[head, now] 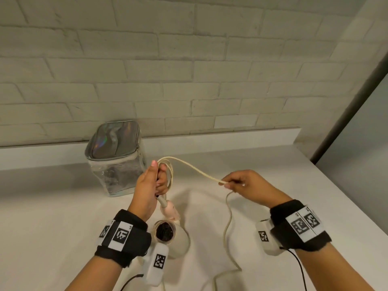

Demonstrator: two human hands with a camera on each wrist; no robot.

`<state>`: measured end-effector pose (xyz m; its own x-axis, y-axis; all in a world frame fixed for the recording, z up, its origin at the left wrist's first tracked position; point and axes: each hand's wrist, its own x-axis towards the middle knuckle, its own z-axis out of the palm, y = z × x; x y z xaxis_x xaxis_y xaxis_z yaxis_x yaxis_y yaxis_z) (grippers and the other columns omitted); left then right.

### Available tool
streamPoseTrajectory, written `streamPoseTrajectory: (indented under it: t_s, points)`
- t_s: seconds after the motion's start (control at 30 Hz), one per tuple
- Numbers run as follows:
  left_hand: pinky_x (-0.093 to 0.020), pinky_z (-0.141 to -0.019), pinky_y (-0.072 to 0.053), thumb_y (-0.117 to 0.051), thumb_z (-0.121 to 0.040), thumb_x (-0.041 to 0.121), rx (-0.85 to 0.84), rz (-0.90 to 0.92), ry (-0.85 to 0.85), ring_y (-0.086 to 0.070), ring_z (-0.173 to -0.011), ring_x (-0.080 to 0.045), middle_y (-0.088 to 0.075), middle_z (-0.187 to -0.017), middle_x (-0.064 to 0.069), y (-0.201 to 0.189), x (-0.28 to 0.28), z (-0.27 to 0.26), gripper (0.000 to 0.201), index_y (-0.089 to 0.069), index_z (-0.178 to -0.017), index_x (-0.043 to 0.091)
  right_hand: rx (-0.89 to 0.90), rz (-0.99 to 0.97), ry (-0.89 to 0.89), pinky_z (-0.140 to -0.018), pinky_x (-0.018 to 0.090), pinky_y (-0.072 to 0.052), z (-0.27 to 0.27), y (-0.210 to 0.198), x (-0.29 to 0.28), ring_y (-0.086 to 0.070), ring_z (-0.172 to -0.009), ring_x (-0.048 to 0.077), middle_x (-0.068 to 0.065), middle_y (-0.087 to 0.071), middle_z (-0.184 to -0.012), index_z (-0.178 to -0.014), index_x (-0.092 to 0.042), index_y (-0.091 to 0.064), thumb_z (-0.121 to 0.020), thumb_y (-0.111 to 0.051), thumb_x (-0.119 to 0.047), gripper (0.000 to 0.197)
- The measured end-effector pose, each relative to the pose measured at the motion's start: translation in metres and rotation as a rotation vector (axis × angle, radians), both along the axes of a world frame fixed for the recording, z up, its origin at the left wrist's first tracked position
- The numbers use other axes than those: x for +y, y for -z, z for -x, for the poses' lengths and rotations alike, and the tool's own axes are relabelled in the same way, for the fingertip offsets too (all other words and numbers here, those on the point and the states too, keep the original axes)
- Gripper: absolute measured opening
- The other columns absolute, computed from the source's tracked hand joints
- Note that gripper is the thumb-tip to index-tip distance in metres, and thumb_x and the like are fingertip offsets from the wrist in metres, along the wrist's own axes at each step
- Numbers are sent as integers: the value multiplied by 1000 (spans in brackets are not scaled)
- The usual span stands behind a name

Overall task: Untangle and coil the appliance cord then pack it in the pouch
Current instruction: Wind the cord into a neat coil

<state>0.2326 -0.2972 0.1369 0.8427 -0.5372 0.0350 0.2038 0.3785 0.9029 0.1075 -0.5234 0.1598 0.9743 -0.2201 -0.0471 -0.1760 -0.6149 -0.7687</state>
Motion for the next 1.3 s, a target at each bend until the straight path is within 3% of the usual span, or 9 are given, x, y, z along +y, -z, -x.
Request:
streamPoseTrajectory:
  t_s: [0.17,0.4,0.57,0.73,0.83,0.93,1.03,1.17,1.3]
  points:
    - [-18,-38,-18,-32,-88,39,-24,24,90,-20,-34,-3,-29,-40,11,-5,-7,12,40,-61,-88,11,-120,274,120,-85,31,-50,-7,5,5,-64,-98,18,-1,-72,-107,-108,-31,-67,-91,-53,-31,22]
    - [-16,-41,-43,-24,-97,29,-150,-70,-13,-49,-37,-8,-58,-44,0,-9,-18,11,31,-52,-97,15,18,363,-334,-84,29,-46,-2,9,59,-62,-98,15,-1,-71,-110,-112,-27,-66,-89,-54,-33,26]
    - [-18,-68,-56,-26,-97,26,-143,-94,28,-70,-84,-23,-73,-91,-12,-12,-21,14,27,-48,-108,14,74,219,-421,-86,27,-47,5,0,67,-61,-96,14,1,-69,-111,-119,-27,-61,-89,-57,-27,30]
    - [-15,-64,-53,-29,-96,23,-346,-281,139,-65,-100,-23,-51,-132,-4,-10,-27,29,39,-36,-133,14,-9,80,-327,-96,29,-46,-2,-11,57,-60,-104,7,-3,-68,-115,-111,-26,-64,-92,-51,-27,23]
    - [-21,-69,-54,-31,-92,35,-397,-330,222,-62,-76,-16,-59,-120,1,-9,-27,41,43,-38,-133,26,-129,72,-157,-75,31,-47,-9,-19,46,-61,-77,6,-9,-68,-82,-84,-27,-66,-84,-59,-39,14]
    - [-22,-58,-48,-28,-88,45,-408,-338,302,-42,-42,-6,-68,-82,-1,-10,-30,50,46,-45,-127,27,-191,213,47,-54,31,-35,-14,-21,40,-41,-52,10,-7,-47,-55,-63,-18,-49,-61,-70,-57,44]
    - [-18,-47,-32,-34,-88,41,-452,-385,309,-34,-39,-3,-47,-45,8,-12,-28,54,34,-58,-103,23,-193,245,75,-51,28,-31,-14,-28,36,-36,-51,11,-6,-44,-55,-63,-15,-48,-50,-74,-58,52]
    - [-16,-42,-28,-46,-91,29,-419,-462,240,-27,-39,-5,-35,-37,9,-10,-20,42,25,-67,-100,19,-227,-37,-18,-61,18,-44,-17,-39,15,-52,-63,8,0,-61,-71,-75,-13,-64,-71,-75,-13,12]
    - [-17,-43,-31,-42,-92,33,-400,-441,264,-28,-37,-10,-31,-37,8,-13,-14,38,34,-70,-85,15,-197,-12,53,-64,15,-45,-23,-29,-2,-52,-65,8,-1,-60,-74,-81,-20,-63,-83,-64,-11,9]
